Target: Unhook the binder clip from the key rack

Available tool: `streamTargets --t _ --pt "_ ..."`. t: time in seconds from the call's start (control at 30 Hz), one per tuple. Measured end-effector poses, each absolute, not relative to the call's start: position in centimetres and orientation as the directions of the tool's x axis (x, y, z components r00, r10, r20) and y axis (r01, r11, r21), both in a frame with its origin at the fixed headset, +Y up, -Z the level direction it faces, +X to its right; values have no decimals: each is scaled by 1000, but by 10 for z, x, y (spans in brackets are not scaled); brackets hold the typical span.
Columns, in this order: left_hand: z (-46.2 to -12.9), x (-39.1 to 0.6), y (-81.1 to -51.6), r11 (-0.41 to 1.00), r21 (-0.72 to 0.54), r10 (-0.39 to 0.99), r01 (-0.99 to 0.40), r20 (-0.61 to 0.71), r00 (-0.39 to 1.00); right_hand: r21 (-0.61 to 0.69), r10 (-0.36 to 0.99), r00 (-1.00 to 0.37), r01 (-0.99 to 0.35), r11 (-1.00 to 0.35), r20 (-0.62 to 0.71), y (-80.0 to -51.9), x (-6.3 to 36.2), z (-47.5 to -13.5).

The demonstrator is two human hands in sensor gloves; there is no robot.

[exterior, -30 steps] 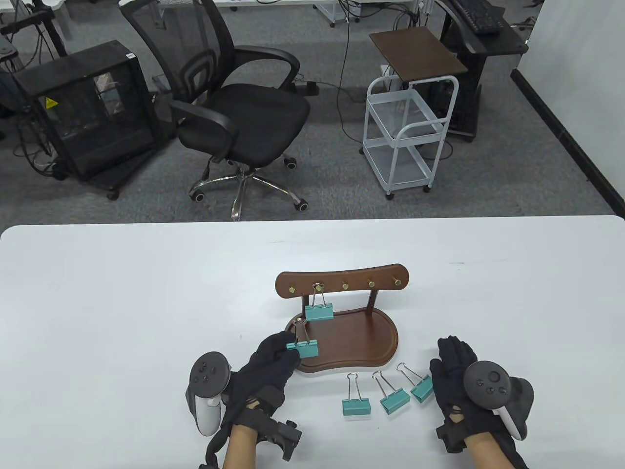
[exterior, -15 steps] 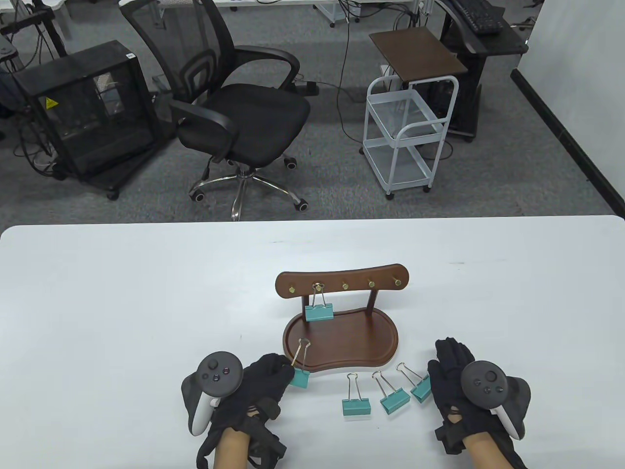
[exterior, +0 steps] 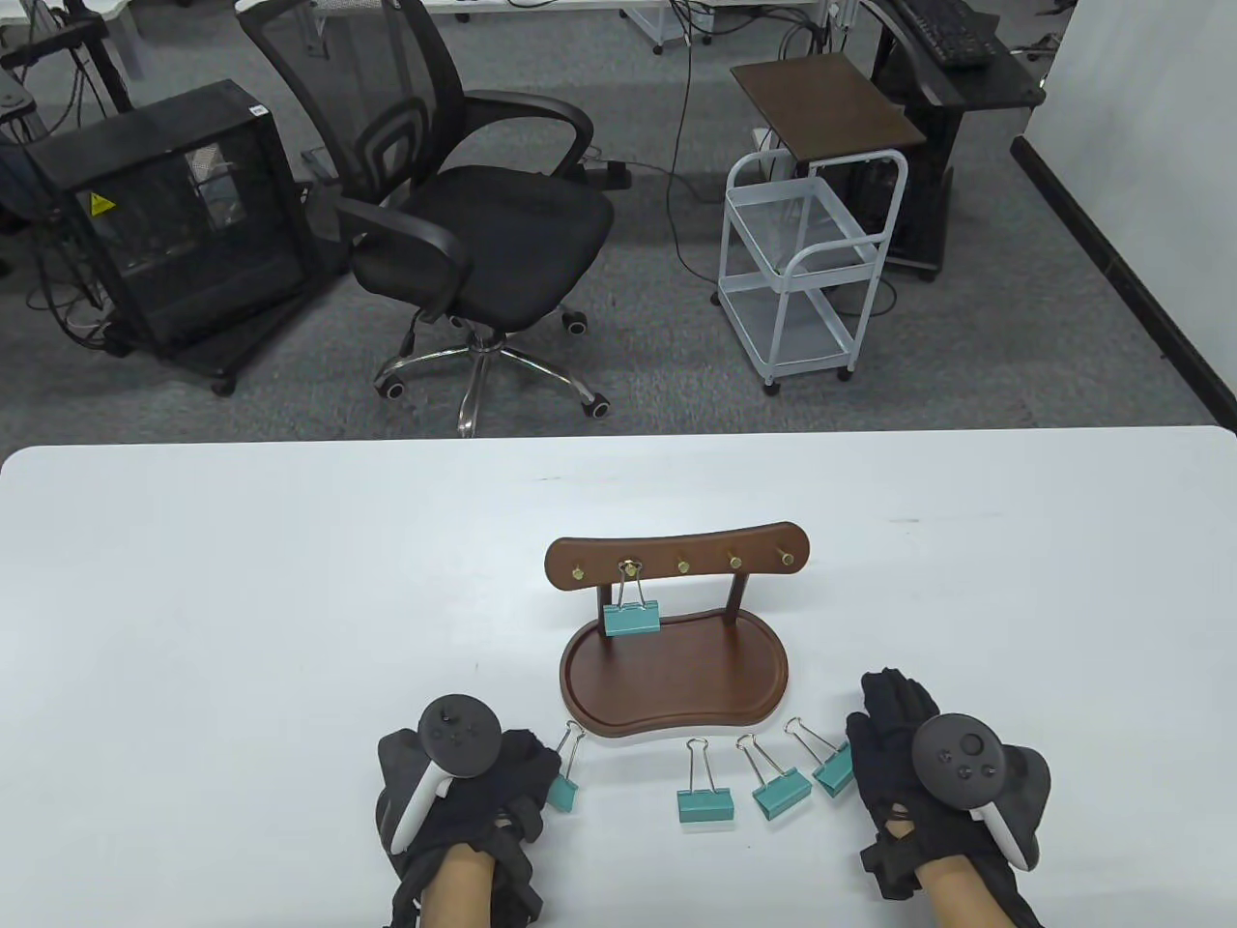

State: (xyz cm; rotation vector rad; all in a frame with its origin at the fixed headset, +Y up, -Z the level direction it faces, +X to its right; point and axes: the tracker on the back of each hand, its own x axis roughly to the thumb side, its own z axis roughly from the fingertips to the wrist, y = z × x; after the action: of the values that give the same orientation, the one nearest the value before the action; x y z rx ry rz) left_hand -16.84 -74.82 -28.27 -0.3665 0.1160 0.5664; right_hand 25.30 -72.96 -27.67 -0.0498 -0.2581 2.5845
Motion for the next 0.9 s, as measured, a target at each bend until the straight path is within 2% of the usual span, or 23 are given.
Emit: streamTargets --t 0.4,0.63,0.9 --pt "-287 -160 -754 820 -360 397 -444 -201 896 -190 524 -851 -517 -834 15 -730 253 -277" --pt "-288 -154 -752 859 -350 325 -375 -195 925 -189 525 -851 -518 -835 15 -730 253 -277" --pt "-289 -144 -749 935 -315 128 -164 -134 983 -184 524 -852 -517 -836 16 -730 253 -277"
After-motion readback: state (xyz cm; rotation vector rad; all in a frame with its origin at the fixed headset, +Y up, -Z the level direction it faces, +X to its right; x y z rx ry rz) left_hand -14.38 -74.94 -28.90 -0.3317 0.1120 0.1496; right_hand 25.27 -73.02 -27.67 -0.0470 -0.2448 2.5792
